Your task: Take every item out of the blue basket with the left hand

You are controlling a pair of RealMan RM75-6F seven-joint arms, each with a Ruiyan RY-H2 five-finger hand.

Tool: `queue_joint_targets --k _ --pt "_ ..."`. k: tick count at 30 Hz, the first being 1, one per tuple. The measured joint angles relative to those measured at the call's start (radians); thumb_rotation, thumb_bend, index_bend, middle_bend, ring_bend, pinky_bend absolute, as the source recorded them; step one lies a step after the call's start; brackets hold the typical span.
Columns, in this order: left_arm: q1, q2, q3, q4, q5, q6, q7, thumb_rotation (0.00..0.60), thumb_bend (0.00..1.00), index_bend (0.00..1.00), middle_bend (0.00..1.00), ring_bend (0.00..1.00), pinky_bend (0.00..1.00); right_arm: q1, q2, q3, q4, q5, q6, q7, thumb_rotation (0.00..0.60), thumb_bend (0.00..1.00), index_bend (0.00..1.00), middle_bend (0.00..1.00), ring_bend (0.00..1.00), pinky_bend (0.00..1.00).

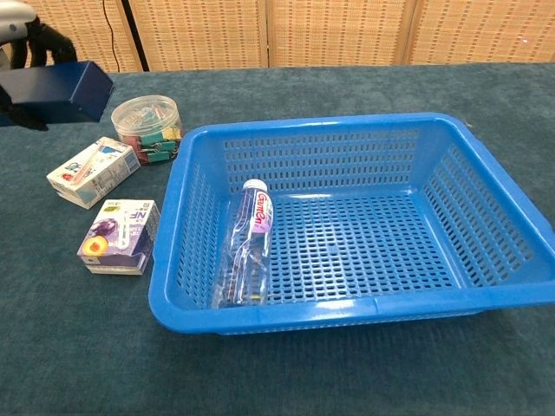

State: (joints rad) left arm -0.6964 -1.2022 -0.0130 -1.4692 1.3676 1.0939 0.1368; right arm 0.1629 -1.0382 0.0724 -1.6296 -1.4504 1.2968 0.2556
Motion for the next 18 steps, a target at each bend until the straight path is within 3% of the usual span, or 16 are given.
queue_joint_targets --k 3,4,7,14,18 --pt "0.011 -0.015 0.010 0.010 0.000 -0.020 -0.015 0.600 0.28 0.11 0.07 0.08 0.22 0.004 -0.001 -0.001 -0.002 -0.002 -0.005 -0.003 0.600 0.00 0.00 0.00 0.00 0.00" --pt "0.012 -0.014 0.010 0.004 -0.001 -0.027 -0.019 0.600 0.25 0.03 0.01 0.02 0.16 0.005 -0.001 -0.001 -0.002 -0.002 -0.006 -0.003 0.600 0.00 0.00 0.00 0.00 0.00" --pt "0.014 -0.003 0.001 -0.022 0.007 -0.030 -0.047 0.600 0.16 0.00 0.00 0.00 0.09 0.006 -0.001 -0.001 -0.001 0.001 -0.008 0.000 0.600 0.00 0.00 0.00 0.00 0.00" --pt "0.013 0.029 -0.017 -0.082 0.126 0.025 -0.136 0.600 0.11 0.00 0.00 0.00 0.08 0.003 0.004 0.002 0.004 0.012 -0.002 0.013 0.600 0.00 0.00 0.00 0.00 0.00" --pt "-0.010 0.044 -0.027 -0.151 0.241 0.054 -0.143 0.600 0.02 0.00 0.00 0.00 0.08 0.001 0.006 0.003 0.005 0.015 0.001 0.018 0.600 0.00 0.00 0.00 0.00 0.00"
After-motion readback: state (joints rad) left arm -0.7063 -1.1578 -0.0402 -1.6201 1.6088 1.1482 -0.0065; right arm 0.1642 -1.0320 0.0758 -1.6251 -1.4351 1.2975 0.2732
